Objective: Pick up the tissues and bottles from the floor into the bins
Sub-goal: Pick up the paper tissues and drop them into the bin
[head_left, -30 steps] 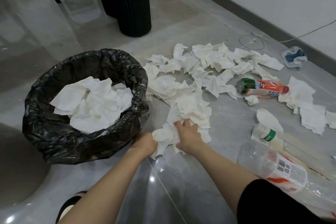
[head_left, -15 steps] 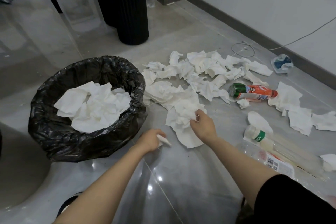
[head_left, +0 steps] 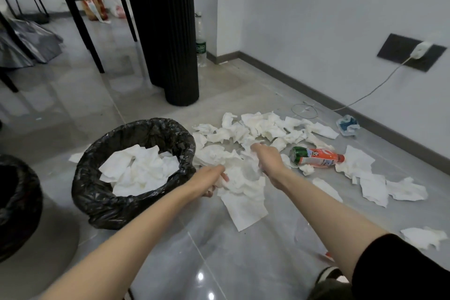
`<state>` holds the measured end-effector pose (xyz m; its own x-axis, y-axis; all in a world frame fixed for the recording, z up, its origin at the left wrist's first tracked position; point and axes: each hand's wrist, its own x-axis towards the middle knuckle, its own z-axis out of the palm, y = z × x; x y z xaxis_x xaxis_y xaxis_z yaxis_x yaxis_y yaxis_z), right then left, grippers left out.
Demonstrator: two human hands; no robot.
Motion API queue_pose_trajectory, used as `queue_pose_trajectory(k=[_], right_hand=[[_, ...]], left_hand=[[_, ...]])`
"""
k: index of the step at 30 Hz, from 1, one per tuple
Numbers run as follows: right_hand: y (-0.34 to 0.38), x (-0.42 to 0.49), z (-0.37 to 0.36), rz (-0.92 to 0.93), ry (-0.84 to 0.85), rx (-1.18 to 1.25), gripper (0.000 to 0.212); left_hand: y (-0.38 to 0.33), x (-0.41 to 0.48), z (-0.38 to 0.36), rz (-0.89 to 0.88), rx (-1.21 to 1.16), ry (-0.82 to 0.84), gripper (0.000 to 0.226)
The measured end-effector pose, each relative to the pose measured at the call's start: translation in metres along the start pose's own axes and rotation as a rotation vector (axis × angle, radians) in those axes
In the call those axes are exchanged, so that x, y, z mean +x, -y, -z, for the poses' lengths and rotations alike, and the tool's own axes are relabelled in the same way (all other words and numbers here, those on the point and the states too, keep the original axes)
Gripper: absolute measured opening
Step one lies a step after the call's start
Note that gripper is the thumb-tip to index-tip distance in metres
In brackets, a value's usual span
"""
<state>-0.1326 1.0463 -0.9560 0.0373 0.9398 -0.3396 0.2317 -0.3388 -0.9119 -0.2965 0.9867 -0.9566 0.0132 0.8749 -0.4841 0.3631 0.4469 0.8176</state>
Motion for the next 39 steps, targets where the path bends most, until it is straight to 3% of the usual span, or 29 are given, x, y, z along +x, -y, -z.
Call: queue_pose_trajectory(k=[3,6,12,17,20,23,25,27,29,30,33,35,39], right_hand=[[0.020,-0.007,-0.003,0.088,0.018,-0.064,0.034],[0.033,-0.013,-0.017,0.105,0.042,-0.040,0.028],[0.053,-0.039,-0.055,0.265,0.032,-0.169,0.011],[0.066,-0.046,-0.101,0.318,0.002,-0.162,0.051],[0.069,-0.048,-0.131,0.322,-0.034,-0.127,0.052],[0.070,-0.045,-0.155,0.264,-0.039,-0.084,0.037],[0.070,-0.042,-0.170,0.144,0.067,0.022,0.017],[0.071,-0.041,-0.183,-0.034,0.243,0.183,0.030],[0.067,-0.037,-0.194,-0.067,0.284,0.131,0.049],[0.064,-0.036,-0.198,-0.051,0.307,0.055,0.054],[0.058,-0.038,-0.202,0.086,0.397,-0.213,0.053],[0.055,-0.038,-0.200,0.222,0.333,-0.326,0.048],[0.053,-0.037,-0.187,0.324,0.159,-0.270,0.040]], left_hand=[[-0.013,-0.009,0.017,-0.111,0.063,-0.085,0.016],[-0.015,-0.018,0.041,-0.191,0.123,-0.182,0.027],[-0.001,-0.035,0.099,-0.160,-0.070,-0.337,0.041],[0.027,-0.041,0.131,-0.076,-0.128,-0.401,0.041],[0.039,-0.037,0.144,-0.022,-0.196,-0.434,0.041],[0.047,-0.035,0.154,0.001,-0.230,-0.456,0.036],[0.051,-0.031,0.157,0.001,-0.230,-0.455,0.031],[0.056,-0.028,0.161,0.016,-0.224,-0.507,0.024],[0.060,-0.025,0.164,0.033,-0.186,-0.527,0.021],[0.062,-0.023,0.165,0.035,-0.175,-0.501,0.022],[0.065,-0.021,0.165,0.030,-0.097,-0.486,0.051],[0.064,-0.019,0.166,-0.017,-0.056,-0.528,0.051],[0.055,-0.020,0.161,-0.096,-0.010,-0.554,0.046]])
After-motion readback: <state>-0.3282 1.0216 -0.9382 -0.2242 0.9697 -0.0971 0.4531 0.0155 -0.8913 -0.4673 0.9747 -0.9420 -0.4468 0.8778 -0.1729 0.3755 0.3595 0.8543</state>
